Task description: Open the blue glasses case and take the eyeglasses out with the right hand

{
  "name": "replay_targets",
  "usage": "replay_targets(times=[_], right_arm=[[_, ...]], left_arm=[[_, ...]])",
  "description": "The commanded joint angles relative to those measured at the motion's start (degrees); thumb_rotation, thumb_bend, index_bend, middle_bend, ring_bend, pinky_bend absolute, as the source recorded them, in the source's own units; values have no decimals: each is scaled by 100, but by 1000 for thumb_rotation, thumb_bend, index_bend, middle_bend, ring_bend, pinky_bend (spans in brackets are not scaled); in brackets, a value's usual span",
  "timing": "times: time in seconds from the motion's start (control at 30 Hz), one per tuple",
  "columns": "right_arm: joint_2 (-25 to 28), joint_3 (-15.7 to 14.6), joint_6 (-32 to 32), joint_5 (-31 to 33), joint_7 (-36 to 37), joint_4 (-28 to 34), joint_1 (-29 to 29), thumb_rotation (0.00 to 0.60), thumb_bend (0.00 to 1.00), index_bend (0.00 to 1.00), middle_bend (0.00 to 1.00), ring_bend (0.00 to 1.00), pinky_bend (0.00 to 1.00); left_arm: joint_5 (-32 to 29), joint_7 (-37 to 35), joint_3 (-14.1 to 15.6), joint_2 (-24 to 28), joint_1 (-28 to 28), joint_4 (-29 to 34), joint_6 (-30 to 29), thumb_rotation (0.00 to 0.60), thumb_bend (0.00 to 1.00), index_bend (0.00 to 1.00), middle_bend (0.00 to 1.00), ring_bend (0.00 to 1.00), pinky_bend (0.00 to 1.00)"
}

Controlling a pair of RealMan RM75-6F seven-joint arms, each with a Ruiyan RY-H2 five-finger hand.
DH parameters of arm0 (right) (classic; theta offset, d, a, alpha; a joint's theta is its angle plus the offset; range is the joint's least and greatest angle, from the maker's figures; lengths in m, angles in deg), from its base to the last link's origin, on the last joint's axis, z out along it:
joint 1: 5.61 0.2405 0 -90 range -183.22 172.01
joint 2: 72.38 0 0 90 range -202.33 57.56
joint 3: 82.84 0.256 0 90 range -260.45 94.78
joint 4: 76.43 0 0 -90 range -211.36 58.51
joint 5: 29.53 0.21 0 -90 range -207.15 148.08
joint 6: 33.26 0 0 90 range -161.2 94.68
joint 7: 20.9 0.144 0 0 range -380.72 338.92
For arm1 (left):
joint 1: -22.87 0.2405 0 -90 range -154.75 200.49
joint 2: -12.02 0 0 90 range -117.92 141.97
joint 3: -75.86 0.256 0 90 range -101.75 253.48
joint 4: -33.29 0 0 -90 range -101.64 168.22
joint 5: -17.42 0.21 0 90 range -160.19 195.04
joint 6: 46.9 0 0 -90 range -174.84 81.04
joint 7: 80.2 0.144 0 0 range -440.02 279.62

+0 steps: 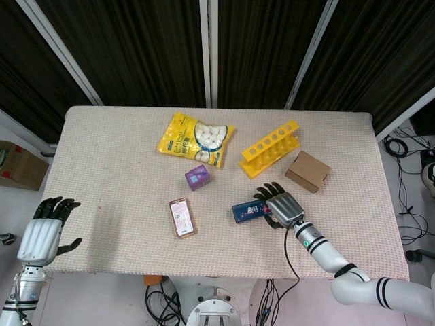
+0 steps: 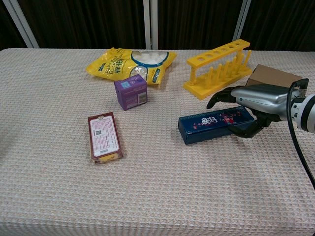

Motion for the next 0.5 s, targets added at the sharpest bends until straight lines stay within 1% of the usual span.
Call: replay_targets(times=[0.03,0.5], right_arm=[[0,-9,3,-3,20,-12,5,600,448,190,124,0,6],[-49,-9,-82,120,-10,-73,101,600,477,197,137,0,7]], left_arm=[[4,4,0,0,0,1,-1,600,85,253,198,120,144],[37,-3,4,8,6,3,-20,600,85,253,198,120,144]])
